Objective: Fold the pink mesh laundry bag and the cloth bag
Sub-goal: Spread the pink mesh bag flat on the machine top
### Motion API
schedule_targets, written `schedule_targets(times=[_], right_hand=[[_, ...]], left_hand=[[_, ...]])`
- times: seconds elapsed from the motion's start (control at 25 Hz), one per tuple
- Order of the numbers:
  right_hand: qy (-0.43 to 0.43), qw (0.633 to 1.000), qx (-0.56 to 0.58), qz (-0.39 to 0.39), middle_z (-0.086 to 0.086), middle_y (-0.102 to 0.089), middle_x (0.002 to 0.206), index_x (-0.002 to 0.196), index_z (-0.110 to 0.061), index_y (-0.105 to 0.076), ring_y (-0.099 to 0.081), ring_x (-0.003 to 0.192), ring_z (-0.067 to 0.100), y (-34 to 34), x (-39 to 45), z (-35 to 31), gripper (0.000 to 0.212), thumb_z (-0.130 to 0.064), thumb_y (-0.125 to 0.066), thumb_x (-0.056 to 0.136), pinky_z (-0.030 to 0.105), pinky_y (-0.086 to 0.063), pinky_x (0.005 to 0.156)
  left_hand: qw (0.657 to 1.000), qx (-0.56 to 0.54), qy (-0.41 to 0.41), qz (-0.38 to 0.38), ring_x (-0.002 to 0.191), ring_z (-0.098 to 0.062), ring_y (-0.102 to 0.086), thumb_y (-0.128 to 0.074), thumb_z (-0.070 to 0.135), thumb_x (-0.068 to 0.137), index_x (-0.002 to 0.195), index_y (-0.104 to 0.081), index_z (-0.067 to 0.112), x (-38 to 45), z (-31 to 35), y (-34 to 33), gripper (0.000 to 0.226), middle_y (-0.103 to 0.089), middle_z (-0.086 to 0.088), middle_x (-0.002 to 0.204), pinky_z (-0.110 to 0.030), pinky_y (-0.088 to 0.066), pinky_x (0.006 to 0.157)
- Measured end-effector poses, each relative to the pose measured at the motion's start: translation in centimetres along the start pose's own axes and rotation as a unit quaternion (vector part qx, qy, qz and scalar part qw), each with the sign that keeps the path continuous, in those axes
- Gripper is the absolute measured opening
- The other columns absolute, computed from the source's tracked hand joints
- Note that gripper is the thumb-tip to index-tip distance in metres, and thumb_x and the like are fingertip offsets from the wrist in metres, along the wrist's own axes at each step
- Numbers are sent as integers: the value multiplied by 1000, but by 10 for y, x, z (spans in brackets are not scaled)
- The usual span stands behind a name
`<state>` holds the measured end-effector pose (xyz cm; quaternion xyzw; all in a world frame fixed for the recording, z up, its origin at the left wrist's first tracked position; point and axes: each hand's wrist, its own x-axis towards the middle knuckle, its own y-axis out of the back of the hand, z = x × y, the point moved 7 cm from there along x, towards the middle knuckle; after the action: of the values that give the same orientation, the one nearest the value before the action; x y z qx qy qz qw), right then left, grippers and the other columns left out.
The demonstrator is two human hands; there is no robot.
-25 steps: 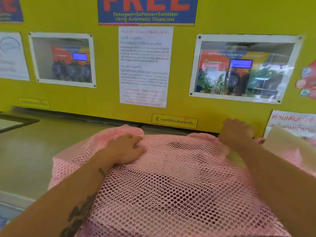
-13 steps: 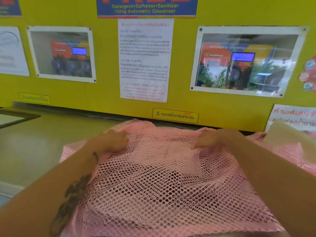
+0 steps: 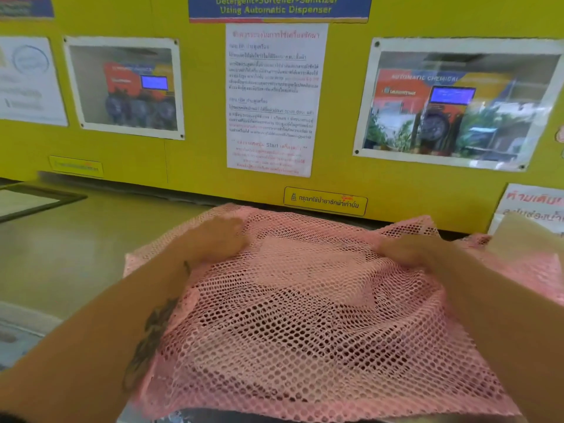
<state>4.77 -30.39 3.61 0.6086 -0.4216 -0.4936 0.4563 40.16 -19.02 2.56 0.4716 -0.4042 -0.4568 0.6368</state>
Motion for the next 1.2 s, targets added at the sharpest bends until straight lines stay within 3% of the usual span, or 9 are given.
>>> schedule_targets(times=[0.12,0.24,0.4,0.52,0.64,0.72,0.84,1.0,1.2], right_hand=[[-71,997,9,39,8,-24,162,150,-25,-36,-27,145,36,0,13,29,109,-93,-38,65,57,-22,116],[28,993,-37,105,6,-24,163,152,-24,-28,-26,146,32,13,4,-13,85,-75,-30,84,57,-17,118],[239,969,18,-59,-3,-19,163,155,-22,-20,-17,150,20,-9,-35,-81,74,-63,-32,95,42,-11,120],[180,980,-29,-82,0,-1,166,154,-40,-7,-2,152,25,-26,-20,-71,97,-87,-30,73,55,-4,120],[190,981,-35,-29,4,-11,166,156,-30,-14,-14,151,26,-19,-17,-76,94,-82,-29,80,51,-12,121],[228,972,-54,-5,4,-18,164,155,-22,-21,-19,150,24,-7,-28,-80,86,-74,-31,87,46,-14,121],[247,963,-109,-22,-3,-21,163,153,-27,-25,-21,149,20,14,-57,-69,82,-75,-34,87,43,-16,120],[238,952,-177,-80,-5,-16,164,155,-29,-18,-20,149,20,1,-91,-50,79,-70,-36,90,42,-14,118],[208,964,-148,-77,2,7,166,152,-42,8,-1,152,29,-38,-82,-26,109,-98,-10,59,60,-7,119]], left_hand=[[993,26,98,-56,149,-34,-11,-22,78,78,153,-16,30,10,-37,-13,89,-9,-9,164,-61,-9,118],[993,24,101,-53,145,-40,-22,-31,72,74,152,-22,27,17,-42,-5,91,-16,-18,161,-60,-21,116],[998,9,24,-58,146,-32,-25,-33,66,87,152,-26,19,19,-39,-3,81,-24,-15,161,-49,-22,119],[998,54,24,4,135,-30,-43,-34,54,97,142,-44,17,14,-49,11,59,-40,-12,153,-46,-34,113],[969,213,-23,121,117,-26,-56,-34,49,98,129,-56,24,-2,-26,45,45,-54,-6,138,-47,-46,97],[979,162,-43,118,115,-26,-57,-39,48,98,129,-56,27,-17,-7,59,42,-58,-3,133,-46,-47,96],[998,49,-49,-8,116,-22,-55,-47,49,94,133,-54,30,-52,36,54,43,-60,1,131,-37,-43,101],[996,-21,-67,-55,127,-20,-49,-40,71,85,141,-45,34,-105,95,20,67,-52,1,143,-39,-36,108],[998,-5,56,24,138,-32,-38,-18,85,73,142,-38,42,-146,45,4,84,-35,-4,155,-58,-28,112]])
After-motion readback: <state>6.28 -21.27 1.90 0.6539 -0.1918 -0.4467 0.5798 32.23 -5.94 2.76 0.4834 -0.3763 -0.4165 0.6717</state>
